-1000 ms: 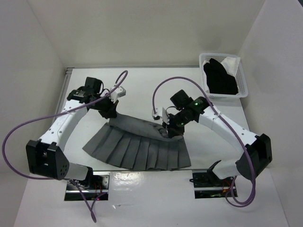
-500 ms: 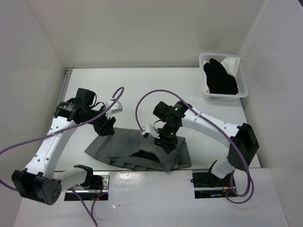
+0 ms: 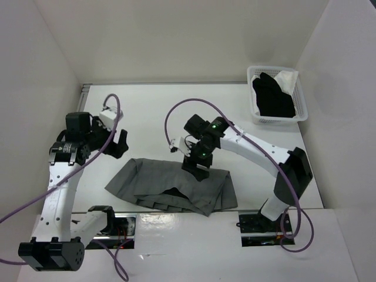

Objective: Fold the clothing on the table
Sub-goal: Fold the skirt

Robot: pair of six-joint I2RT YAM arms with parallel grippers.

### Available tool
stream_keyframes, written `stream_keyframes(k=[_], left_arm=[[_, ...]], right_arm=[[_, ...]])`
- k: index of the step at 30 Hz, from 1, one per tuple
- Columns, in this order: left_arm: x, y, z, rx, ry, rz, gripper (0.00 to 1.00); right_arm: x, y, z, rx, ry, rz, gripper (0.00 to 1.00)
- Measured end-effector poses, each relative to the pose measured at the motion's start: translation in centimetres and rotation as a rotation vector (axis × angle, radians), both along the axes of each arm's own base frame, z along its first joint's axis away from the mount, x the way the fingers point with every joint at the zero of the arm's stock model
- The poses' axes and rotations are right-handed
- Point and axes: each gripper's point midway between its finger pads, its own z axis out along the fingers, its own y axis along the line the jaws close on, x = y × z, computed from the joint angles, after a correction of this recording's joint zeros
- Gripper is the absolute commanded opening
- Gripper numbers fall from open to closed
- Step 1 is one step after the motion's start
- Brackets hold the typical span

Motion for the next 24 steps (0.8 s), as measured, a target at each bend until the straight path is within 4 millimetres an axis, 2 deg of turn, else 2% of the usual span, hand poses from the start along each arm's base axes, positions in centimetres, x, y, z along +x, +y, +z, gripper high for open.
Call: stream_keyframes(k=[1,5,7,11,18,24], left_arm=[[0.5,0.9,0.2,-0.015,-0.002,0.063,0.99],[2.0,4.3,0.3,-0.048,-0.005,0.262,0.99],[2.4,6.0,0.0,-0.058,0.009,0.35,0.99],[2.5,8.2,0.1,-0.074,0.009,0.463,0.99],[2.1,9.1,1.2,-0.074,-0.04,0.505,0.99],[1.9,9.1,1.6,-0.085,-0.057,0.517,0.99]], right_arm=[[0.9,0.8,-0.1,0.002,-0.009,-0.028,0.87],[4.1,4.1,-1.2,0.017,-0.027,-0.127,0.87],[5.6,5.4,-2.5,0.012,-0.043,-0.176,0.87],[7.0,6.9,-5.1,-0.017,-0.089,-0.23,0.88],[4.7,8.5,-7.4,-0.042,-0.149,-0.182,0.89],[3.7,8.0,-8.3,-0.07,-0.16,-0.167,0.89]])
